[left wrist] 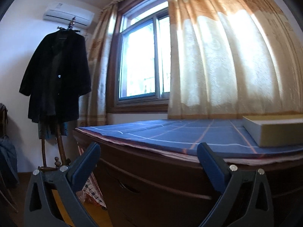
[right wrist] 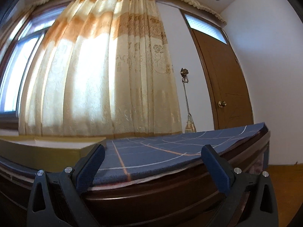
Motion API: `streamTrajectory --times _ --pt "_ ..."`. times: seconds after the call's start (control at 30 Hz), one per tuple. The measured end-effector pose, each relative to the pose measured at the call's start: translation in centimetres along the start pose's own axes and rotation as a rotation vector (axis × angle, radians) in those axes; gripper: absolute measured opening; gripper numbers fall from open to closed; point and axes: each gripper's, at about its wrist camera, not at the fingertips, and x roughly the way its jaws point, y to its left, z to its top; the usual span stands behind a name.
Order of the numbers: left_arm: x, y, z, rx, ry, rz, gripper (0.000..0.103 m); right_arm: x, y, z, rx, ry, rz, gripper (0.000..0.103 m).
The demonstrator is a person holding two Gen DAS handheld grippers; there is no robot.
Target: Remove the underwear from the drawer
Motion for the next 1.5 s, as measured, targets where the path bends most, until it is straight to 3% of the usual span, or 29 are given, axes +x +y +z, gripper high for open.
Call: streamTrajectory --times 0.23,0.47,0.73,0.83,0.93,1.13,1.23,1.5 --pt "0.6 0.9 -1.5 -0.115 -0.075 -0.051 0.103 0.0 0.3 0.0 0.009 -0.026 -0.017 0.102" --pt "2.3 1.1 -1.4 -0.21 -0.014 -0.273 0.103 1.0 0.7 0.6 -0.018 -0.003 0.002 0.102" --pt "-2.3 -4.6 -0.7 0.058 -0.134 -0.388 0.103 1.2 0.6 0.7 -0.022 0.023 -0.002 0.102" --pt "-2.9 -5.5 -0.4 0.063 -0.134 -0.436 0.103 1.2 0.6 0.8 -0.024 0.039 -0.006 0.102" --pt "-2.8 -5.8 -0.2 -0.006 -0.093 -0.487 0.103 1.0 0.3 0.8 -0.023 0.047 -0.014 0.102" --pt "-1.6 -6.4 0.3 -0.06 -0.016 -0.493 0.103 0.8 0.1 0.6 -0.007 0.07 -0.026 0.102" --pt "-1.7 -6.7 0.2 -0.068 -0.029 -0.452 0.103 0.8 0.1 0.6 -0.003 0.077 -0.025 0.102" --pt "-1.5 -6.6 0.1 -0.068 -0.018 -0.449 0.103 0.2 0.1 0.7 -0.033 0.084 -0.045 0.102"
